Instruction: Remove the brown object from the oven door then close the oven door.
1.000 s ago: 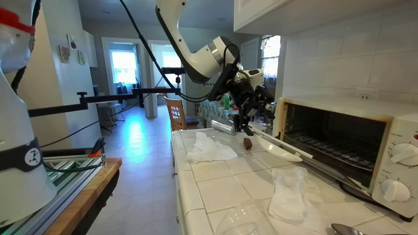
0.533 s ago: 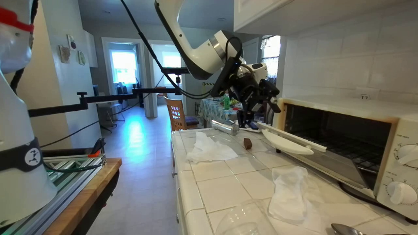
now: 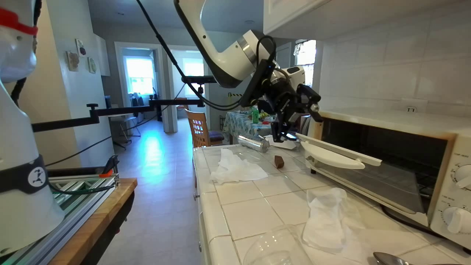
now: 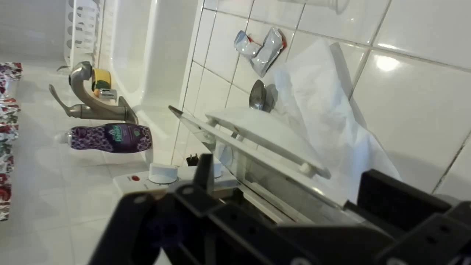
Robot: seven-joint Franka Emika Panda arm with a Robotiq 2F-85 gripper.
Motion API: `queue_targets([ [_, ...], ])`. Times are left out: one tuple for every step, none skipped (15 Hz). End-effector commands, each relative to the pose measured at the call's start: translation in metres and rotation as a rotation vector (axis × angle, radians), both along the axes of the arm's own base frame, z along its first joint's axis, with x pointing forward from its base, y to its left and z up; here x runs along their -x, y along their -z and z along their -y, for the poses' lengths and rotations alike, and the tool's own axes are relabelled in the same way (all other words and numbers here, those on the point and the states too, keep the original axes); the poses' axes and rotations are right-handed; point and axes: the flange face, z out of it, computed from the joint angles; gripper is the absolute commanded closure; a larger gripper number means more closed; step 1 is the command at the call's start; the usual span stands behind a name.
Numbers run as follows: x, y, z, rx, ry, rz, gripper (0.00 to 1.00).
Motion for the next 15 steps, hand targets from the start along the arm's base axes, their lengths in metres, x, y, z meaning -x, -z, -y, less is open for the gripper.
queue_targets([
  [-0.001, -0.006, 0.013, 0.029, -0.018, 0.000, 0.00],
  [-0.002, -0.007, 0.014, 0.033, -0.019, 0.001, 0.00],
  [-0.002, -0.008, 0.016, 0.036, -0.020, 0.002, 0.00],
  [-0.003, -0.009, 0.017, 0.038, -0.019, 0.004, 0.00],
  [-0.004, -0.010, 0.019, 0.038, -0.019, 0.007, 0.00],
  [-0.006, -0.012, 0.021, 0.043, -0.021, 0.012, 0.00],
  [-0.007, -0.013, 0.022, 0.046, -0.025, 0.017, 0.00],
  [-0.009, -0.015, 0.023, 0.050, -0.026, 0.022, 0.00],
  [-0.012, -0.018, 0.024, 0.054, -0.028, 0.027, 0.00],
  [-0.015, -0.021, 0.026, 0.058, -0.031, 0.033, 0.00],
  [-0.018, -0.023, 0.027, 0.061, -0.032, 0.037, 0.00],
  [-0.020, -0.025, 0.029, 0.065, -0.035, 0.042, 0.00],
  [-0.024, -0.029, 0.031, 0.070, -0.037, 0.046, 0.00],
  [-0.028, -0.032, 0.034, 0.074, -0.038, 0.050, 0.00],
  [-0.032, -0.036, 0.037, 0.077, -0.037, 0.055, 0.00],
])
